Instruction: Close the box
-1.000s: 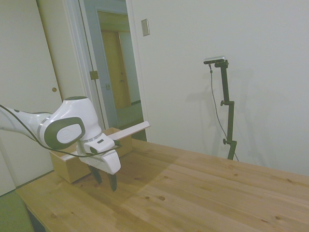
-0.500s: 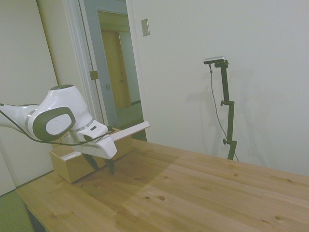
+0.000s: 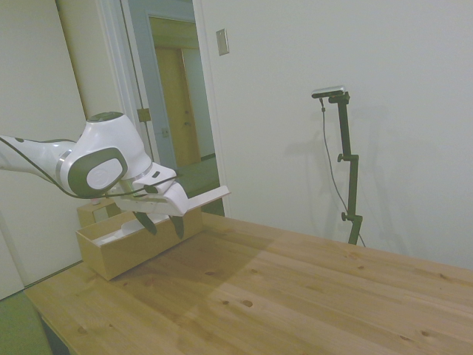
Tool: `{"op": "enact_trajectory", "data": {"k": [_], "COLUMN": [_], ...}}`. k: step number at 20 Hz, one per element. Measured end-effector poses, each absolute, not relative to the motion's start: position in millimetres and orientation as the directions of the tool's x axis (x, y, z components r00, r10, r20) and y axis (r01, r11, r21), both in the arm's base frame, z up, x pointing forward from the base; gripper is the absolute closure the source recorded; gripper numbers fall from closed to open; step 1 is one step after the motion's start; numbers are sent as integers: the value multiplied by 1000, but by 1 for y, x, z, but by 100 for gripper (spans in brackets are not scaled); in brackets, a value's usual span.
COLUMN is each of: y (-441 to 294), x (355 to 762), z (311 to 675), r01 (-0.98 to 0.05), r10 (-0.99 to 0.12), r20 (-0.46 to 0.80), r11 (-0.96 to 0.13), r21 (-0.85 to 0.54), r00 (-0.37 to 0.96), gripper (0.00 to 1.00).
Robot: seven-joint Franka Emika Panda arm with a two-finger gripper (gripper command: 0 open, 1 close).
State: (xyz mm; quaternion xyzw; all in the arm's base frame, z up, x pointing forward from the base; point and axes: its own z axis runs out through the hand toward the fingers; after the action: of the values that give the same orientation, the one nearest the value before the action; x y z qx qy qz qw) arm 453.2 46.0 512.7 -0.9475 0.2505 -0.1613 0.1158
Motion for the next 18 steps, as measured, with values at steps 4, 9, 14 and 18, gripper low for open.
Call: {"op": "enact_trajectory", "data": {"k": [4,9,14,18], "y": [68,151,239,282], "x": [476,482,467,468], "z": [515,539,546,529], "r01": [-405,-309,-251,-231], "r10": [-476,-400,-348,-318], "r20": [245,269,263,266], "r11": [-867,-894,-906,-922], "r21": [-290,-324,-339,-312], "r00": [845,876,900,910], "gripper": [0,0,0,0]}}
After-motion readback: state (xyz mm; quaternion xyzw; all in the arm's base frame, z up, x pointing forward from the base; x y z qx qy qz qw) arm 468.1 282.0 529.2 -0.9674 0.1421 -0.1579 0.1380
